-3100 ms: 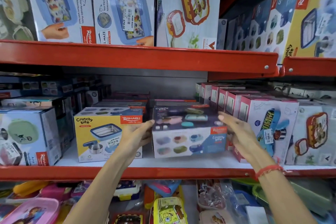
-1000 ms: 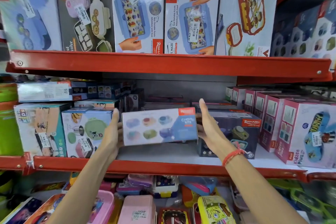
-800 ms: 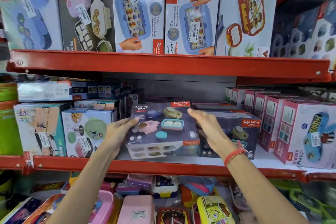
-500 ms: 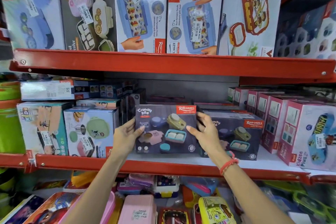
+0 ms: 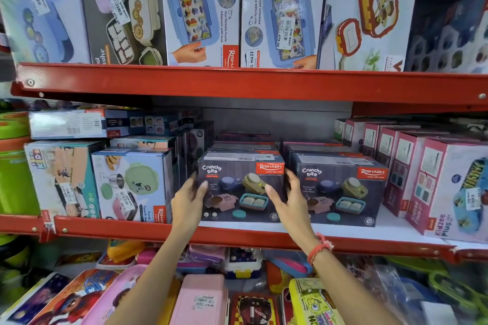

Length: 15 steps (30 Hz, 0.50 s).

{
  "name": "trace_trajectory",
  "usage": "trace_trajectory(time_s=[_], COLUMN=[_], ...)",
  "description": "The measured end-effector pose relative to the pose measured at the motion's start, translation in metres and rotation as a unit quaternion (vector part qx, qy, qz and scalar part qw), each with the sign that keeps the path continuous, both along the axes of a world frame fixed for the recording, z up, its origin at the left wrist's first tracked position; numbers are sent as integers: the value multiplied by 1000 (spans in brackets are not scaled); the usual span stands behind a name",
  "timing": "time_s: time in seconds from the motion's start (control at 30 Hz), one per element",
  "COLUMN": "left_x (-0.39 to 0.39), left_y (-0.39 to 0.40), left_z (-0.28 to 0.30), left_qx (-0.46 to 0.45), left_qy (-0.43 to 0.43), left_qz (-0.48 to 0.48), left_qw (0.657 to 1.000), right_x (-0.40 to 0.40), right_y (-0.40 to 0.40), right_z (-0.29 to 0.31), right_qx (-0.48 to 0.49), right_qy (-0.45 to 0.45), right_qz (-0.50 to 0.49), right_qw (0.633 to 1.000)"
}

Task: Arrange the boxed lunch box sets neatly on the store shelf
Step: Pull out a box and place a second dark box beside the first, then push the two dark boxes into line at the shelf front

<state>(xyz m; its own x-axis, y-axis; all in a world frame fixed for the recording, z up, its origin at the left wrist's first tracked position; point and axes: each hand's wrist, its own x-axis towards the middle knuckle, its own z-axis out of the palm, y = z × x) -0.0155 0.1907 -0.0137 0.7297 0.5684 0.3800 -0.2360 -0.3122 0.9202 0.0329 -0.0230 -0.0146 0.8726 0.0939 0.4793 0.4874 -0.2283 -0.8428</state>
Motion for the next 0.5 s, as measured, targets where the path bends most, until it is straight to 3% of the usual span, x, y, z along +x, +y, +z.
trace_trajectory(time_s=[0.07, 0.17, 0.5], left_x=[-8, -21, -60], left_y=[-2, -5, -3], left_z=[0, 1, 1], left_qx=[-18, -83, -87], left_qy=[9, 0, -23], left_qz=[6, -72, -72], left_qw=[1000, 994, 993], right_x=[-6, -12, -44], right_y=[1, 1, -14], right_z=[2, 4, 7], right_qx=[6, 15, 48], right_qy=[49, 94, 127], right_qz=[19, 66, 127], right_qw=[999, 993, 983])
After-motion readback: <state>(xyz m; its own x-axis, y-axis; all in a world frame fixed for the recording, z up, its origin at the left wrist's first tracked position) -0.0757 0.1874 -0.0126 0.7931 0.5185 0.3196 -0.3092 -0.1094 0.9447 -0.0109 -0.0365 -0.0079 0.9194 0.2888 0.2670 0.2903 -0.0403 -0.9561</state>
